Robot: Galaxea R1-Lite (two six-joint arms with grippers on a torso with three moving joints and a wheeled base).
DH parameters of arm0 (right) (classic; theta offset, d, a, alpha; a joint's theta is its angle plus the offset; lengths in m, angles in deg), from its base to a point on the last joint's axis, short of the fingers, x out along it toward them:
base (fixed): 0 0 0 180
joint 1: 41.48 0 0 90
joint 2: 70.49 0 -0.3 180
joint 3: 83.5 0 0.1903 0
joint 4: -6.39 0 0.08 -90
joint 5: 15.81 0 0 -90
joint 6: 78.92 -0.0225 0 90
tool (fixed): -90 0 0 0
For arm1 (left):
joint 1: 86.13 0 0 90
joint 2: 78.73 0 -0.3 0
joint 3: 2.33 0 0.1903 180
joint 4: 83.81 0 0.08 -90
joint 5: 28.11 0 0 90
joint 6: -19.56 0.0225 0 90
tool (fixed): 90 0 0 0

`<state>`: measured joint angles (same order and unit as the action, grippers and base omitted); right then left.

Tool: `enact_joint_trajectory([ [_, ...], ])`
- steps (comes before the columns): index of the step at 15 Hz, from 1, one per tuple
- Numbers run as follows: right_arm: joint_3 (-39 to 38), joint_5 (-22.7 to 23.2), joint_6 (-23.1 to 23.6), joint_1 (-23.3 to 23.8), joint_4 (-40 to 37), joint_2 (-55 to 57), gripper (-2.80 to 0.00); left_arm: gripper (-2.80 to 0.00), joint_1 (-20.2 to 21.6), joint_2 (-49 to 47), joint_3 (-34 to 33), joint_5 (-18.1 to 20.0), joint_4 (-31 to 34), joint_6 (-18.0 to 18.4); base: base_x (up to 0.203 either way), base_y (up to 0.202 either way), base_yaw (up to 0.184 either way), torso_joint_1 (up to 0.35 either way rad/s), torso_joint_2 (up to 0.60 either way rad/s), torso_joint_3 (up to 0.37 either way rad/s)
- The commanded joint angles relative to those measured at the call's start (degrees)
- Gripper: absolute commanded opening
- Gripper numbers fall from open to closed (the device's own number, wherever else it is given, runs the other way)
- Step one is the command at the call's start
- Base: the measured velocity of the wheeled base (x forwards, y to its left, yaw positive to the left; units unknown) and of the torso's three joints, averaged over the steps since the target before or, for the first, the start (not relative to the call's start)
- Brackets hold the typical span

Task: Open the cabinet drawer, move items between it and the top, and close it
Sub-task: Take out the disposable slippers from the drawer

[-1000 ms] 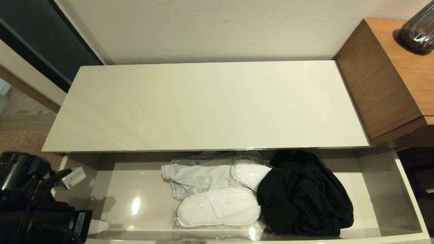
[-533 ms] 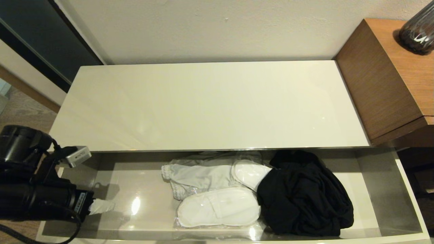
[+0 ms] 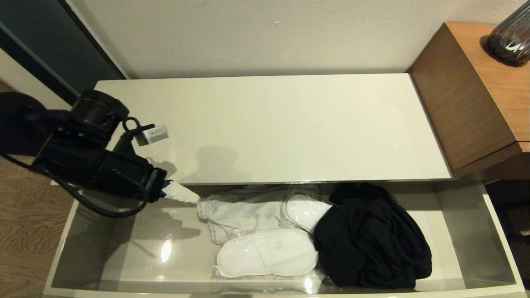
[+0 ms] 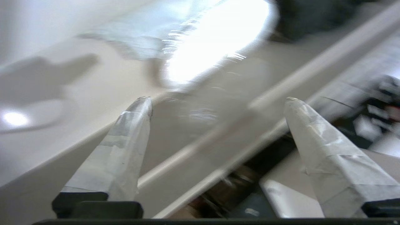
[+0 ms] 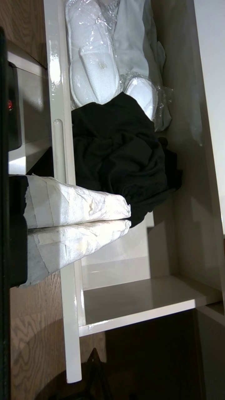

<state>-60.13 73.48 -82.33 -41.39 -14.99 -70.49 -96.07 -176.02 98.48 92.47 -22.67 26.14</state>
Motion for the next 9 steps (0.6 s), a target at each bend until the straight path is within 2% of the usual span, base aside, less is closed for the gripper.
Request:
enact_joint_trajectory([
  [1,-0.1,0.0,0.0,0.0,0.0,0.1,-2.8,0.0,-4.9,-7.5,-0.5,3.7,-0.5,-1.3,0.0,0.0,0.0,0.0,0.0,0.0],
  [3,-0.1,0.0,0.0,0.0,0.0,0.1,-2.8,0.0,-7.0,-7.9,-2.5,5.4,-2.7,-3.4,0.0,0.0,0.0,0.0,0.0,0.0],
  [4,0.0,-0.1,0.0,0.0,-0.1,0.1,-2.8,0.0,-8.4,-7.8,-3.7,5.5,-3.1,-5.9,0.0,0.0,0.0,0.0,0.0,0.0],
  [6,0.0,-0.1,0.0,0.0,0.0,0.1,-2.8,0.0,-9.1,-7.1,-6.5,4.9,-4.6,-7.1,0.0,0.0,0.0,0.0,0.0,0.0],
  [8,0.0,-0.1,0.0,0.0,-0.1,0.1,-2.8,0.0,-9.7,-4.9,-8.9,0.5,-8.5,-8.3,0.0,0.0,0.0,0.0,0.0,0.0],
  [9,0.0,-0.1,0.0,0.0,-0.1,0.1,-2.8,0.0,-11.1,-3.9,-9.6,-3.9,-9.8,-9.9,0.0,0.0,0.0,0.0,0.0,0.0],
])
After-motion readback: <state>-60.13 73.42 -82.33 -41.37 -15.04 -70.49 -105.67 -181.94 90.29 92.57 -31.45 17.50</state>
